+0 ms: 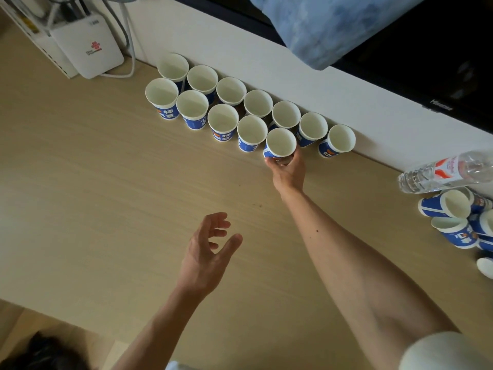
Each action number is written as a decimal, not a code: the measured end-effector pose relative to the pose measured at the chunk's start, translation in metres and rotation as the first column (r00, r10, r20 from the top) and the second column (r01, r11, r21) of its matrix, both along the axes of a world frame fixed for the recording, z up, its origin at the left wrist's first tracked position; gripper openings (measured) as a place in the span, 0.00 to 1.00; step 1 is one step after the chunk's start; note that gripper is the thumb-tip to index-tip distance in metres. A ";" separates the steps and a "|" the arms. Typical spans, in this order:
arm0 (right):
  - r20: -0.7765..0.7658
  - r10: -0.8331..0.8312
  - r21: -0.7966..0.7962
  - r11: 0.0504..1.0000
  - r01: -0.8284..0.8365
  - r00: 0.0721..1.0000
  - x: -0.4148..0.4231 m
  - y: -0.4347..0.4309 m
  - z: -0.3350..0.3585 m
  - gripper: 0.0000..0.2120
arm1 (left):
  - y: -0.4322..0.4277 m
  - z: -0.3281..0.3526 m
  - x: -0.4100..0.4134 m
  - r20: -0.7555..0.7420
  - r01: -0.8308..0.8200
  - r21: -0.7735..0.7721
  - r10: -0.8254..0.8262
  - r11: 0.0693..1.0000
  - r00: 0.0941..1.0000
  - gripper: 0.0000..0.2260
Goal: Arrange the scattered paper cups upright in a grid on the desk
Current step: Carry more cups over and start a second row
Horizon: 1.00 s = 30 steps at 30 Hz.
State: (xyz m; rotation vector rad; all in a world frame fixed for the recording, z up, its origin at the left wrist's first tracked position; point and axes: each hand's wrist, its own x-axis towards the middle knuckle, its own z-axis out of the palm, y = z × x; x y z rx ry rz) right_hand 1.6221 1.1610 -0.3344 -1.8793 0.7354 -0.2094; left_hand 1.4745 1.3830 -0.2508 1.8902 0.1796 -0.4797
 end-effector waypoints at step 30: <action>0.060 -0.264 0.216 0.945 0.246 0.963 -0.344 -0.180 0.110 0.25 | -0.226 0.080 -0.112 0.138 0.215 -0.150 -0.195 0.965 0.971 0.23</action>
